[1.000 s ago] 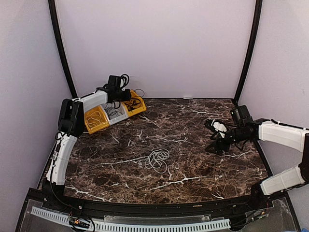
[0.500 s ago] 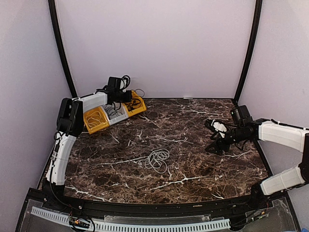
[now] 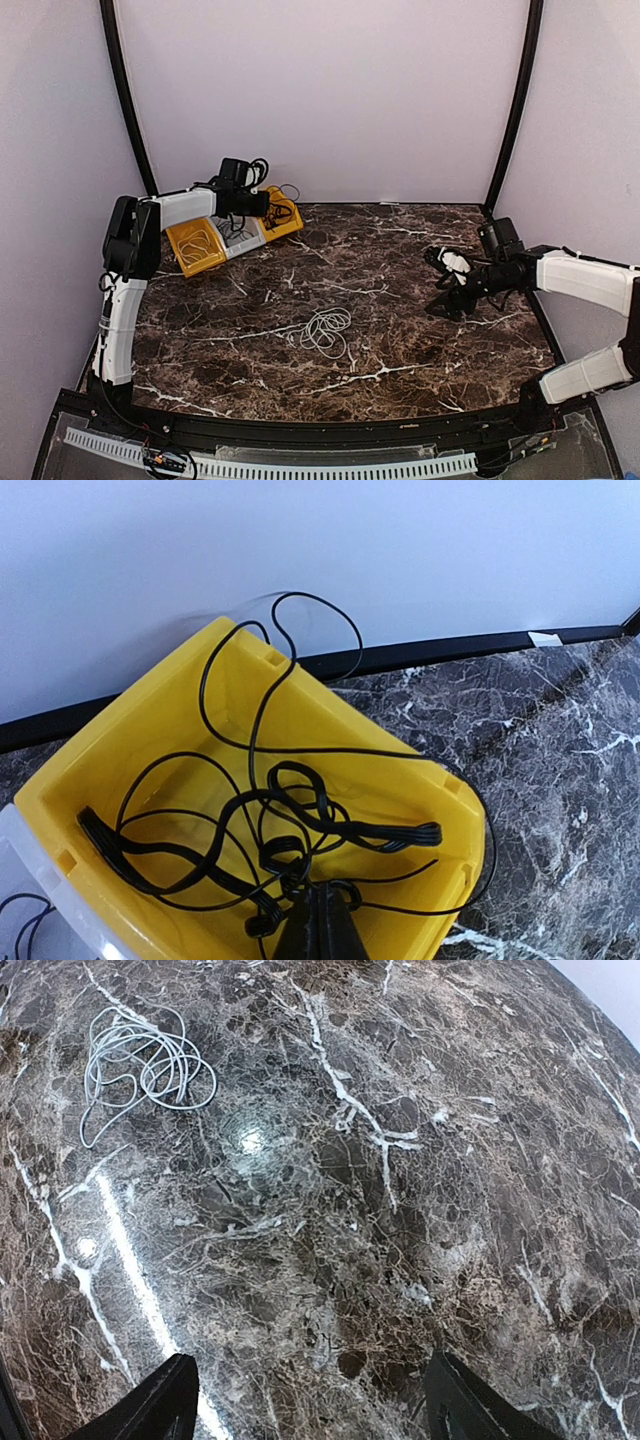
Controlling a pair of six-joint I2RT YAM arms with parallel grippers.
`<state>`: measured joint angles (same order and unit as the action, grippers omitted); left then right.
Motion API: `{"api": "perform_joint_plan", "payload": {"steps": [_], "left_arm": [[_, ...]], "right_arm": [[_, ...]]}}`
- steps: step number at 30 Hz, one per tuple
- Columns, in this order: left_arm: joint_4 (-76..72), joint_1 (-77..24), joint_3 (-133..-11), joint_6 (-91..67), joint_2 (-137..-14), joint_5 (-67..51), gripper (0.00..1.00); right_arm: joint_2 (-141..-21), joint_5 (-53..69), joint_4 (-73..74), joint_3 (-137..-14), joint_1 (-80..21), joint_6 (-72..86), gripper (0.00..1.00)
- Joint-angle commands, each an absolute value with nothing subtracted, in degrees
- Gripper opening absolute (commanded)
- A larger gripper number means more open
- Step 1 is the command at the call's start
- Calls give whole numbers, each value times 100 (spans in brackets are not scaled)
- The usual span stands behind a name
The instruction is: Untangle the cables
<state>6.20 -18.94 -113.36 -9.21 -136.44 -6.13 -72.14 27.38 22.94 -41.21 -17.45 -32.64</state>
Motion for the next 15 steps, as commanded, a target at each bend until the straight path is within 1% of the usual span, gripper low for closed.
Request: {"api": "perform_joint_plan", "payload": {"steps": [1,7,11,15], "left_arm": [[1080,-1977,-11355,-696,-13232,-470,2],[1739,-2086,-11502,-309,-13228,-427,9],[2494,-2170,-11701,176,-13212,0,12],[3151,-2188,-11598,274,-13085,469,12]], "right_arm": [[-7118,2829,2335,-4198,-1740,-3347,80],[-7116,2912,2461,-4245,-1757,-3399,80],[-7094,2959,2509,-4253,-1774,-3416,80],[-7127,2980,2566,-4288,-1814,-3441,80]]}}
